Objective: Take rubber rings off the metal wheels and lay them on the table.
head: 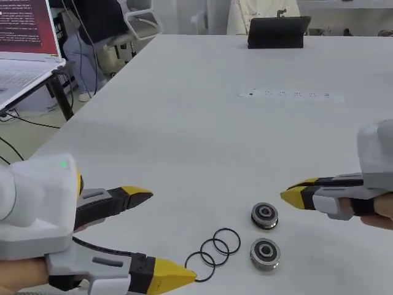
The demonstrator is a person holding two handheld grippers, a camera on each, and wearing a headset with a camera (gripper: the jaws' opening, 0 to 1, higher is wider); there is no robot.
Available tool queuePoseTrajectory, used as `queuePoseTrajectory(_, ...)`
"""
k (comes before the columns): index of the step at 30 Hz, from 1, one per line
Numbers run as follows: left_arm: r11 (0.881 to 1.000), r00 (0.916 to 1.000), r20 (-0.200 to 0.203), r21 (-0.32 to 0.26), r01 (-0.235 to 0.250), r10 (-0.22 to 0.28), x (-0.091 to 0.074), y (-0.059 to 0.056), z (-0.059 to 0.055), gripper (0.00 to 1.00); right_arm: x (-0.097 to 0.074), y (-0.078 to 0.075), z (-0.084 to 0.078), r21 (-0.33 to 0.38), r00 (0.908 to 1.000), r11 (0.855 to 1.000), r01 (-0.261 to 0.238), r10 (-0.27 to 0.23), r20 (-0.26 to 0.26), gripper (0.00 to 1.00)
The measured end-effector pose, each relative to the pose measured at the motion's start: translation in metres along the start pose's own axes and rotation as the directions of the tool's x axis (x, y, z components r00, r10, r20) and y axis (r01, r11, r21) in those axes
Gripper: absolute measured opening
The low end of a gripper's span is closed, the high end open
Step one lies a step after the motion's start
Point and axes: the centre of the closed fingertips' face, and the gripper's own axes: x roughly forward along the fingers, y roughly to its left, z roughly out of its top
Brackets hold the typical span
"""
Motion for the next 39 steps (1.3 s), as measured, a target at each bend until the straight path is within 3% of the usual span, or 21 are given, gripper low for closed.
queuePoseTrajectory(7, 1.000, 0.9999, 0.007, 0.010, 0.008, -0.009, 0.000, -0.002, 0.002, 0.84, 0.004, -0.007, -0.019, 0.008, 0.9979, 1.000, 0.005, -0.004, -0.064, 0.11)
queuePoseTrajectory(11, 1.000, 0.9996, 0.027, 0.004, 0.000, 0.000, -0.001, -0.001, 0.006, 0.84, 0.004, -0.007, -0.023, 0.011, 0.9967, 1.000, 0.005, -0.004, -0.081, 0.13)
queuePoseTrajectory(16, 1.000, 0.9997, 0.021, -0.017, -0.011, 0.011, -0.001, 0.001, 0.005, 0.87, 0.005, -0.006, -0.029, 0.009, 0.9949, 1.000, -0.004, 0.005, -0.101, 0.14)
queuePoseTrajectory(24, 0.999, 0.9996, 0.027, 0.044, 0.012, -0.013, -0.002, -0.007, 0.016, 0.96, 0.006, -0.008, -0.036, 0.003, 0.9923, 1.000, -0.001, 0.002, -0.124, 0.15)
queuePoseTrajectory(27, 0.996, 0.9965, 0.067, 0.077, 0.044, -0.050, 0.000, -0.017, 0.029, 0.98, 0.006, -0.008, -0.037, 0.003, 0.9917, 1.000, -0.002, 0.003, -0.129, 0.15)
queuePoseTrajectory(29, 0.995, 0.9966, 0.058, 0.084, 0.052, -0.057, 0.002, -0.018, 0.029, 0.99, 0.006, -0.008, -0.038, -0.003, 0.9912, 1.000, -0.002, 0.002, -0.133, 0.15)
queuePoseTrajectory(32, 0.993, 0.9971, 0.004, 0.092, 0.076, -0.076, 0.004, -0.023, 0.027, 0.99, 0.007, -0.006, -0.038, -0.009, 0.9908, 1.000, -0.009, 0.007, -0.135, 0.15)
queuePoseTrajectory(34, 0.986, 0.9960, -0.003, 0.139, 0.089, -0.090, 0.005, -0.028, 0.032, 0.99, 0.007, -0.006, -0.038, -0.015, 0.9906, 1.000, -0.012, 0.009, -0.136, 0.15)
queuePoseTrajectory(39, 0.978, 0.9939, -0.003, 0.176, 0.109, -0.110, 0.009, -0.032, 0.047, 0.99, 0.008, -0.004, -0.040, -0.031, 0.9892, 0.999, -0.019, 0.015, -0.146, 0.16)
